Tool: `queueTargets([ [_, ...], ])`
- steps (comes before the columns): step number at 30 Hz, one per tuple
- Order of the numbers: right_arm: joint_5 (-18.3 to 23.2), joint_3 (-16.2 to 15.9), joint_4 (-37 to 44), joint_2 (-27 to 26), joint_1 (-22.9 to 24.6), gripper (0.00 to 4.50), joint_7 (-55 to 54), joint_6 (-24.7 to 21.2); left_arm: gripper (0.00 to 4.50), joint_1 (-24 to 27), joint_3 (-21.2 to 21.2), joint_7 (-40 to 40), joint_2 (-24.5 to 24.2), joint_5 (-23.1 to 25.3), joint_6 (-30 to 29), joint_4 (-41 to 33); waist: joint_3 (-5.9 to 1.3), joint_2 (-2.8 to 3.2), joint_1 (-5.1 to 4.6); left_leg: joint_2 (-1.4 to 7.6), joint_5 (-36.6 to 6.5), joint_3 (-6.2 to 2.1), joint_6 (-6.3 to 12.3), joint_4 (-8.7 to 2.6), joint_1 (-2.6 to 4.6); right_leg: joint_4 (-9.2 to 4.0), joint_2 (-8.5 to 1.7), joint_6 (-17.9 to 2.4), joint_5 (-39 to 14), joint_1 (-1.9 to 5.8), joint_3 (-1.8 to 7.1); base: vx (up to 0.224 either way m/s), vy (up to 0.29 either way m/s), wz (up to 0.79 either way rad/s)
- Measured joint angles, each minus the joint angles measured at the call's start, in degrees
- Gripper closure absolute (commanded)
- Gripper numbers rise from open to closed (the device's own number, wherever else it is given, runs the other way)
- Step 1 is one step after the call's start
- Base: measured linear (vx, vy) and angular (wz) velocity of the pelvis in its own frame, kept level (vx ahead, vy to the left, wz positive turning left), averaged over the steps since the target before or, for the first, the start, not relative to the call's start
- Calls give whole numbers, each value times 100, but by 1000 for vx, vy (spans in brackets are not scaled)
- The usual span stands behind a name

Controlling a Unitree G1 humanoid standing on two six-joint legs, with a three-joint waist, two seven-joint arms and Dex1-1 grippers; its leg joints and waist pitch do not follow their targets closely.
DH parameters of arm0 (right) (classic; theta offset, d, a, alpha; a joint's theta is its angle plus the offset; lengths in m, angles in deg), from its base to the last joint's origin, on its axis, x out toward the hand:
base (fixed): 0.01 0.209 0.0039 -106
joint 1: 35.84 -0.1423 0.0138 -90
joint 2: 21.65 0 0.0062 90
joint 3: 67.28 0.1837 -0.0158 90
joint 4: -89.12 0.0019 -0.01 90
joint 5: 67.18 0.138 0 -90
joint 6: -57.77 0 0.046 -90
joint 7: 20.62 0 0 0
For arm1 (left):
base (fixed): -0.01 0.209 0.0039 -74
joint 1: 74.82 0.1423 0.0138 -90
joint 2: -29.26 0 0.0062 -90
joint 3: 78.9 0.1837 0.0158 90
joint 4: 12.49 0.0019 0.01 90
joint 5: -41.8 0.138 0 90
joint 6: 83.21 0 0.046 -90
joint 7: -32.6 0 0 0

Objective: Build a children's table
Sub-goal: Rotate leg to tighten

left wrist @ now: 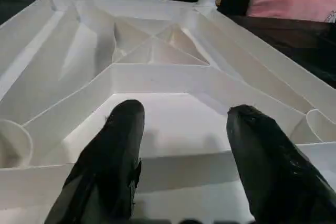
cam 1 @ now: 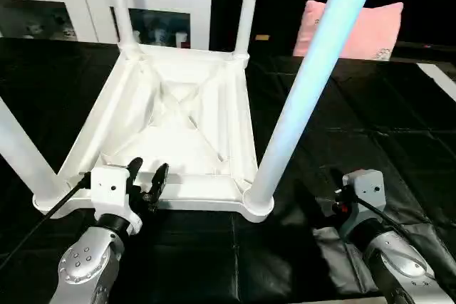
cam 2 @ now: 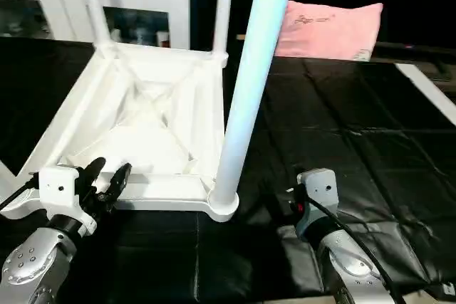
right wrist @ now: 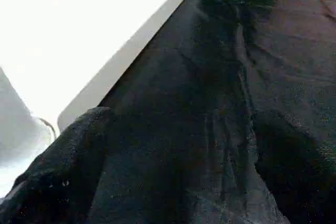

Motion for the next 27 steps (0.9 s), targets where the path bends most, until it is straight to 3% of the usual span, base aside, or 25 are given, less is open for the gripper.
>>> queueTargets([
  [6,1,-14,0,10,-2,0,2,-8,165,-1,4,10,-21,-23,-5,0,-4,-6,57,0,3,21,-2,3,6,0,-1,4,-1,0,21,0,0,0],
  [27,-11,-14,-4,13,-57,0,-119,-17,165,-1,41,68,-56,-82,-121,0,-6,-10,63,0,3,22,-3,3,4,0,-1,6,0,0,23,0,0,0],
])
